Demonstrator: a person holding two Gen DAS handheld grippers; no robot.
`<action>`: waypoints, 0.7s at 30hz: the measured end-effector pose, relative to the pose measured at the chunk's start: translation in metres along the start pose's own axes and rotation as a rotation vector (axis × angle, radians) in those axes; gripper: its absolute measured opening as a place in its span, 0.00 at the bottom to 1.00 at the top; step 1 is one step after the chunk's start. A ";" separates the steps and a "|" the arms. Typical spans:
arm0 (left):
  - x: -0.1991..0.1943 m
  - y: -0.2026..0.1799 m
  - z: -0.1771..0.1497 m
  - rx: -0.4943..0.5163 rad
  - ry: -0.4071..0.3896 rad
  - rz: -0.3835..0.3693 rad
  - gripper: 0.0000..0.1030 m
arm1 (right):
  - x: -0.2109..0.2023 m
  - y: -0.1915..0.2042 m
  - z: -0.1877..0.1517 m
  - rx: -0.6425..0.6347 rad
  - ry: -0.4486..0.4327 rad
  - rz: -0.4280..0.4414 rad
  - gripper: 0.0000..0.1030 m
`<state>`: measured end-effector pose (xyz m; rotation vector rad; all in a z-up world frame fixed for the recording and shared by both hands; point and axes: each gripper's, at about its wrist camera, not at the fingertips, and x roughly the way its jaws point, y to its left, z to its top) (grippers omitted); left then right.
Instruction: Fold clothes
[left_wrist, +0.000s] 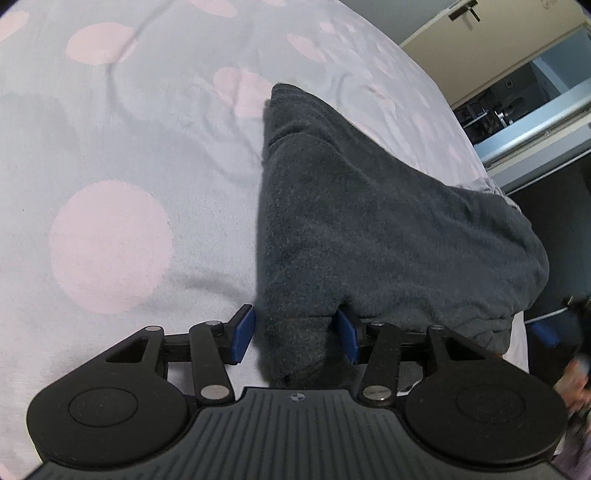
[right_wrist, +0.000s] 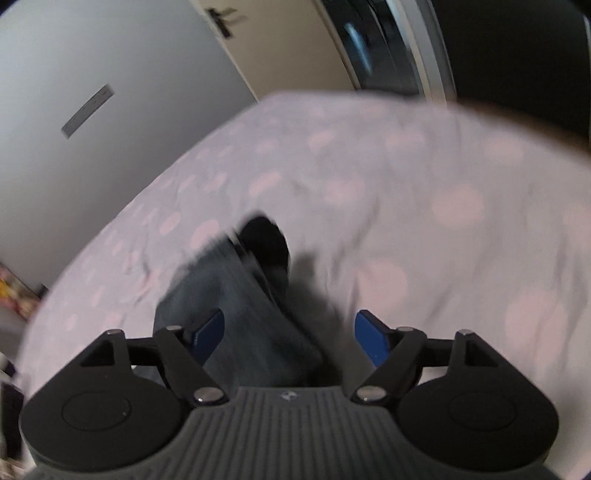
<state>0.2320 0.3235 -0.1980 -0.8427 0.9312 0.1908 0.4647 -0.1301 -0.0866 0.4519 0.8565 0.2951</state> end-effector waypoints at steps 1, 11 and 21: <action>0.001 0.000 0.001 -0.006 -0.001 -0.001 0.54 | 0.006 -0.010 -0.008 0.047 0.020 0.019 0.80; 0.005 -0.004 0.003 -0.028 -0.018 0.002 0.25 | 0.071 -0.059 -0.074 0.439 0.091 0.233 0.80; -0.031 -0.019 0.017 -0.009 -0.093 -0.038 0.16 | 0.055 -0.025 -0.057 0.342 0.003 0.225 0.17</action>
